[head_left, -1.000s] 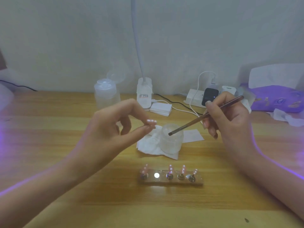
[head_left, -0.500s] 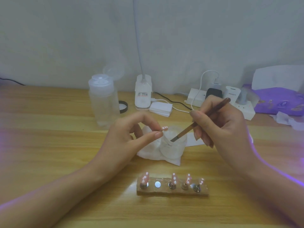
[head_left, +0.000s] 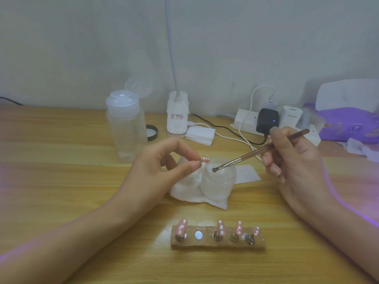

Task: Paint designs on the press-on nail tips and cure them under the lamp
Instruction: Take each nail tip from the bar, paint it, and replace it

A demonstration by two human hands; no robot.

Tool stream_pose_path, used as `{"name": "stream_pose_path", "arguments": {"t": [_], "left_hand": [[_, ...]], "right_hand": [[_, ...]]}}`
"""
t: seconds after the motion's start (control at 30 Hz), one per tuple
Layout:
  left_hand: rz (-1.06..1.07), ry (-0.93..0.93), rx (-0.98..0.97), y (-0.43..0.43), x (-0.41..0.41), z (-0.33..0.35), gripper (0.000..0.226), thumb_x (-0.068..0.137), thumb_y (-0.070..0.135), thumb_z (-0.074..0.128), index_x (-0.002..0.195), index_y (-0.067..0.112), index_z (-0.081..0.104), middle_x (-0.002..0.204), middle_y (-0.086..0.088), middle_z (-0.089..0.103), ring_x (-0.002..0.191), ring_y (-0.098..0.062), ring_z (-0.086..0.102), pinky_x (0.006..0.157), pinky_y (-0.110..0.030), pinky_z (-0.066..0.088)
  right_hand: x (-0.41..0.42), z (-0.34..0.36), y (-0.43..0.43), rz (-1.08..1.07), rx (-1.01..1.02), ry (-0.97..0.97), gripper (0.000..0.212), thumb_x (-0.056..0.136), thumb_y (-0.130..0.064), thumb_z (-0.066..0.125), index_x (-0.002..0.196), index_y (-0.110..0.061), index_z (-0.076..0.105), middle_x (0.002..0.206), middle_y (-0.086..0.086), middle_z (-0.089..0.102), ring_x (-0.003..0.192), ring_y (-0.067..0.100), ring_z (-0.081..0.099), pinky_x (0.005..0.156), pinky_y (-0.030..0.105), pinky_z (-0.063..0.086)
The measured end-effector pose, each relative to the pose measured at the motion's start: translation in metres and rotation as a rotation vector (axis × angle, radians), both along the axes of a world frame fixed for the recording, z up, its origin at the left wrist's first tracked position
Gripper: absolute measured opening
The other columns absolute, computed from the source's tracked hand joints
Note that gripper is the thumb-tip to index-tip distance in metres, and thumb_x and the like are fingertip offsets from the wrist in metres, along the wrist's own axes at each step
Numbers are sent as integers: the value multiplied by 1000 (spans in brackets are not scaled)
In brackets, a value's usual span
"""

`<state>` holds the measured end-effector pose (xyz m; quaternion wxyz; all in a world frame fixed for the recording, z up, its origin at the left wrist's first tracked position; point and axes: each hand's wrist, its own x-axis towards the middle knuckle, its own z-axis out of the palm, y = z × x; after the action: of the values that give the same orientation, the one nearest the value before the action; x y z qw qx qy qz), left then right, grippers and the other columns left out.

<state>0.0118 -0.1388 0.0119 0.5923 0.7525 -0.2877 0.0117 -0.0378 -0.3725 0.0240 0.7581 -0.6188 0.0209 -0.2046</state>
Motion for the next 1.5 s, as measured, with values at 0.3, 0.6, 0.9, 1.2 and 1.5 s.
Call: {"name": "stream_pose_path", "arguments": {"t": [0.3,0.6,0.9,1.2,1.5], "left_hand": [[-31,-5,17,1,-2,-4,9,77,36,75,77,30,69,86,11,72,51,-1,45,53,-7,38],[-30,-30,27,1,-3,-5,12,79,36,79,75,31,69,79,15,70,53,-1,46,53,-8,38],[-63,-73,19,0,-7,-1,8,80,27,73,75,22,69,59,25,59,45,-1,35,47,-5,29],[-73,-71,19,0,-6,0,9,82,27,73,74,26,69,64,20,62,46,-4,33,47,-7,29],[-68,-93,25,0,-7,0,10,83,23,73,75,21,68,52,24,52,44,-2,31,46,-6,27]], "right_hand": [[0,-4,1,22,112,94,32,98,-20,51,67,-21,56,52,3,50,37,8,36,34,16,28],[2,-6,-1,22,147,107,27,101,-19,47,75,-15,51,54,2,53,39,8,37,36,16,30],[1,-7,2,92,2,38,18,87,-34,57,76,-19,54,59,2,62,42,10,42,40,17,33],[0,-6,2,95,11,27,18,86,-35,58,72,-24,58,60,3,63,40,9,40,39,16,31],[1,-6,2,85,19,40,18,90,-29,57,74,-20,55,59,5,62,38,8,30,41,16,30]]}}
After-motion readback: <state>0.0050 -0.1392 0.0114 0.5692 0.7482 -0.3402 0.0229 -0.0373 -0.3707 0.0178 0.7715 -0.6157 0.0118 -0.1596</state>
